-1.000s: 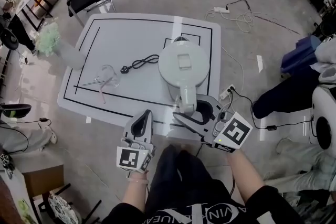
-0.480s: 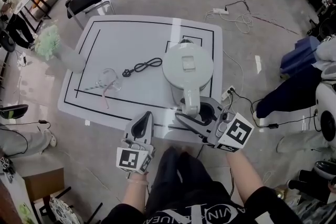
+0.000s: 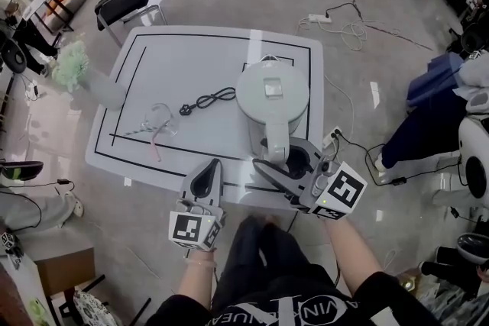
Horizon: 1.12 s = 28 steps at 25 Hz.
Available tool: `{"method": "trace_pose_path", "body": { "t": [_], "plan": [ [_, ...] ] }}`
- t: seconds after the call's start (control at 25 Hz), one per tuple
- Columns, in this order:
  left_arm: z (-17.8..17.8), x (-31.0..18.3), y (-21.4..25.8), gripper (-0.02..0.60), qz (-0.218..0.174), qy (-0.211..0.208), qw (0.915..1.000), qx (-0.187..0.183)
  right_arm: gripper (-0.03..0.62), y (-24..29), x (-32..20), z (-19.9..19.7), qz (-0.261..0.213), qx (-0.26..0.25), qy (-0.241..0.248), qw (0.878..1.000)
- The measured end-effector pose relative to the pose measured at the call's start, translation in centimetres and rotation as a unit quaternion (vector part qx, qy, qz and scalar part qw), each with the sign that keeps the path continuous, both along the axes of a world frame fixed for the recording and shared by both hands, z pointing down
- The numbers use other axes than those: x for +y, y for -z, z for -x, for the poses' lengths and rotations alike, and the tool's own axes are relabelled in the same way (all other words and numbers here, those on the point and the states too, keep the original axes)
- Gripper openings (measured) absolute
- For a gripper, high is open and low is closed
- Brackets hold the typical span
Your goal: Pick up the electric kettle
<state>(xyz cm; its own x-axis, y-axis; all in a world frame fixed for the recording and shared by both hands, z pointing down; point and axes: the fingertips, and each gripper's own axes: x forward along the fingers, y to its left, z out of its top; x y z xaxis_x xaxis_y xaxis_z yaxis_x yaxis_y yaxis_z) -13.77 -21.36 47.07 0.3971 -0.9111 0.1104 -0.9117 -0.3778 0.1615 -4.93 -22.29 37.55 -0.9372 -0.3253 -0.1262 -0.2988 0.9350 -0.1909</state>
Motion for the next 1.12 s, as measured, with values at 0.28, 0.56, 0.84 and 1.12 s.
{"method": "trace_pose_path", "body": {
  "t": [0.28, 0.56, 0.84, 1.12],
  "plan": [
    [0.8, -0.4, 0.0, 0.011, 0.012, 0.007, 0.9999, 0.007, 0.146, 0.5, -0.7, 0.3, 0.007, -0.012, -0.005, 1.000],
    [0.7, -0.4, 0.4, 0.011, 0.008, 0.003, 0.9999, 0.008, 0.146, 0.9, -0.6, 0.1, 0.007, -0.018, -0.012, 1.000],
    [0.7, -0.5, 1.0, 0.009, 0.004, 0.001, 0.9999, 0.012, 0.146, 2.2, -0.7, -0.2, -0.003, -0.024, -0.021, 0.999],
    [-0.1, -0.7, 2.0, 0.011, -0.008, -0.004, 0.9998, 0.017, 0.146, 3.5, -0.6, -1.4, -0.016, -0.022, -0.030, 0.999]
  ]
}}
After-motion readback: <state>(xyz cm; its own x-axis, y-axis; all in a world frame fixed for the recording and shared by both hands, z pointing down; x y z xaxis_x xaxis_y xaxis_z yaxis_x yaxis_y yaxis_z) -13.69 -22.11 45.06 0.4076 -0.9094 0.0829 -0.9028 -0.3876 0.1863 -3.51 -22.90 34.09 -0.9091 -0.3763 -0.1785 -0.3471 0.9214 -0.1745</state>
